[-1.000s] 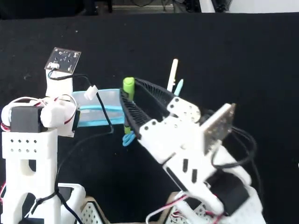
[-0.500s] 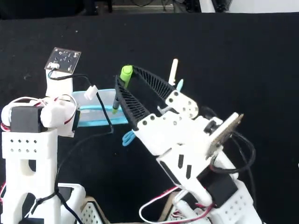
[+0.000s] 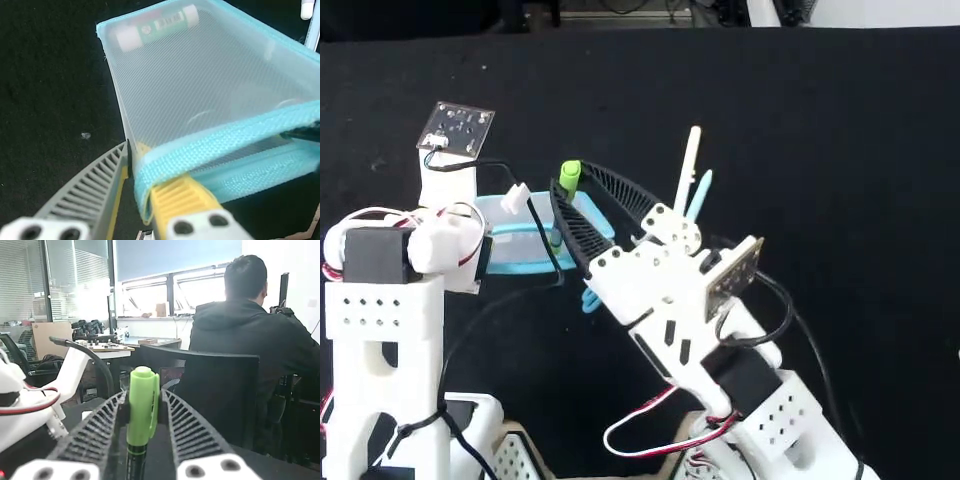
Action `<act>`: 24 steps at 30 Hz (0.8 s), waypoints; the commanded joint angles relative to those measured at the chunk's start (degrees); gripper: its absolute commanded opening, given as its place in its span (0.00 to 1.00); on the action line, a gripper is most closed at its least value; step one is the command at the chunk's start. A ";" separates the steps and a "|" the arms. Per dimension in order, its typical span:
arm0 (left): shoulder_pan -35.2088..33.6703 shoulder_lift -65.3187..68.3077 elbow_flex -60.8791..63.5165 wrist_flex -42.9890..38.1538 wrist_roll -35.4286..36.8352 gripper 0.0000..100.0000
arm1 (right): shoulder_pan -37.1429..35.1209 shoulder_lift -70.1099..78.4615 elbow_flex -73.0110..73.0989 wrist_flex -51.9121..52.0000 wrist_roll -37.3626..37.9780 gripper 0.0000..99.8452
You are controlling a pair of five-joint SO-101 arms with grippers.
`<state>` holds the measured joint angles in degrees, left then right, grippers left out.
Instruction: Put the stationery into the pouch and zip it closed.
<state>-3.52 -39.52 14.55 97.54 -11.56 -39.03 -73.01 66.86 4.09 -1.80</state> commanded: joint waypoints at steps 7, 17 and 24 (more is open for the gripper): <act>0.75 0.09 -0.31 -0.53 0.70 0.03 | -0.70 -0.57 2.33 13.10 0.00 0.10; 0.75 0.09 0.04 -0.53 0.70 0.03 | -6.77 -0.66 -7.96 29.71 0.09 0.12; 0.40 0.09 0.13 -0.53 0.70 0.03 | 3.43 -3.56 -15.43 34.29 0.18 0.11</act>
<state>-3.52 -39.43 14.55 97.45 -11.47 -41.58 -74.07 57.27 36.09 -1.71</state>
